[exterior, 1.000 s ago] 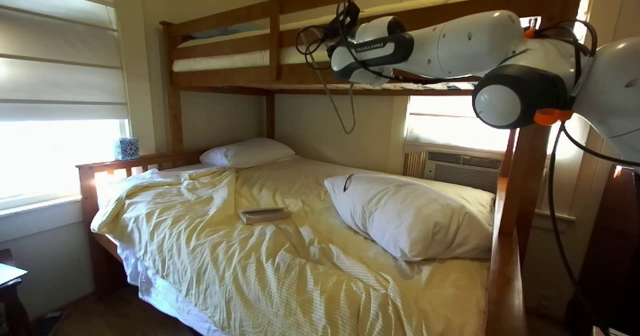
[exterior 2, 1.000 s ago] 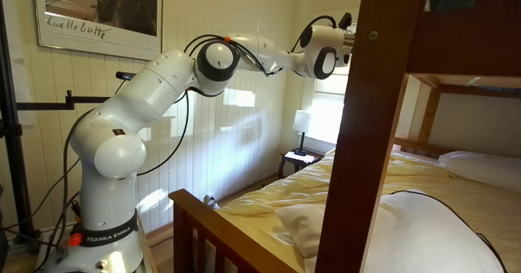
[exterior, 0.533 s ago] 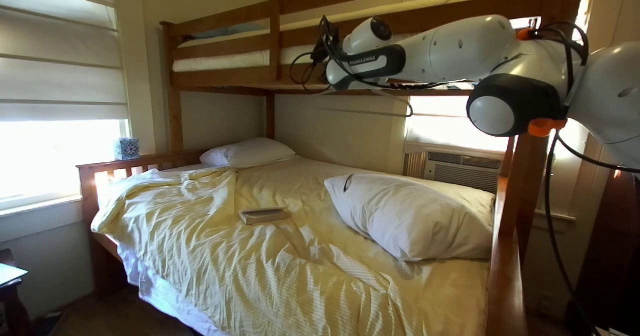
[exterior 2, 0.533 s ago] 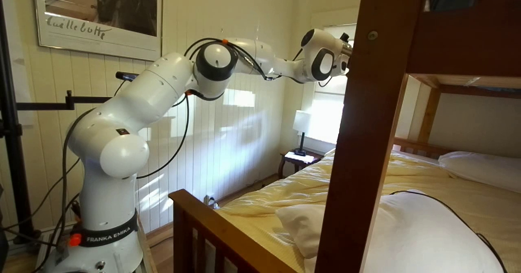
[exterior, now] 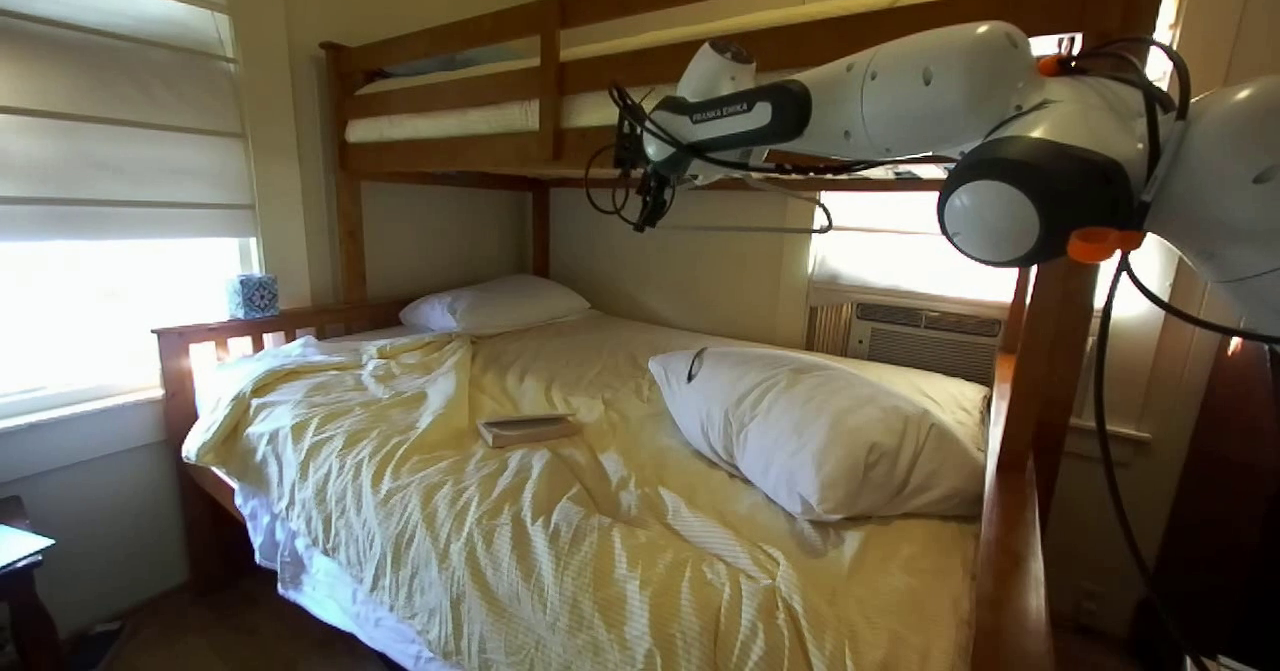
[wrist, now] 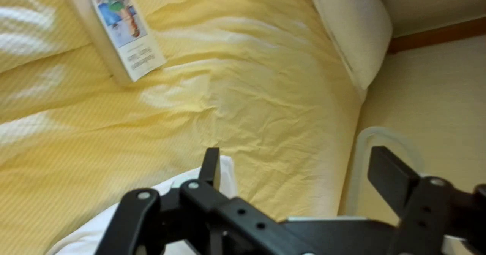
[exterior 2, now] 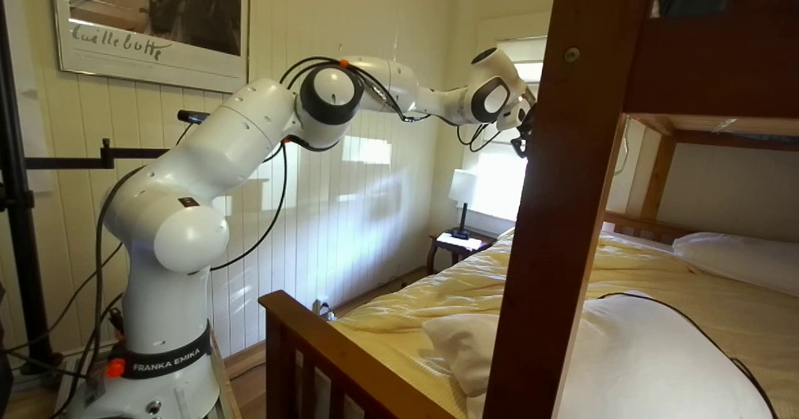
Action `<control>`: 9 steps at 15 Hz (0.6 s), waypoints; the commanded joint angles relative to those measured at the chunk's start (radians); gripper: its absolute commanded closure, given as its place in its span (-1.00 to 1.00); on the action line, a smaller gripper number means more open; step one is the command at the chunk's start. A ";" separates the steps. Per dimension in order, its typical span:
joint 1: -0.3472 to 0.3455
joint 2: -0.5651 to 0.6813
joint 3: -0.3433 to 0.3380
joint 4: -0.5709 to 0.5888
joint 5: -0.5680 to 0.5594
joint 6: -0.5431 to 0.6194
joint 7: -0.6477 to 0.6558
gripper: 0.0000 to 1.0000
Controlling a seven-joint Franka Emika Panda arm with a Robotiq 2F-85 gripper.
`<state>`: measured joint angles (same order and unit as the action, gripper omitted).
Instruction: Hang the coat hanger on the hook
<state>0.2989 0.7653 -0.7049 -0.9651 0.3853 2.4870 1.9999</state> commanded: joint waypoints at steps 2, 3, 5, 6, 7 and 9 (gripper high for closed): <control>-0.033 0.035 -0.019 0.036 -0.051 -0.231 -0.062 -1.00; -0.017 0.010 -0.005 0.001 -0.019 -0.162 -0.053 -1.00; -0.027 0.021 -0.010 0.001 -0.031 -0.198 -0.061 -1.00; -0.029 0.024 -0.011 0.001 -0.033 -0.200 -0.063 -1.00; -0.029 0.024 -0.011 0.001 -0.034 -0.200 -0.063 -1.00; -0.029 0.024 -0.011 0.003 -0.035 -0.202 -0.064 -1.00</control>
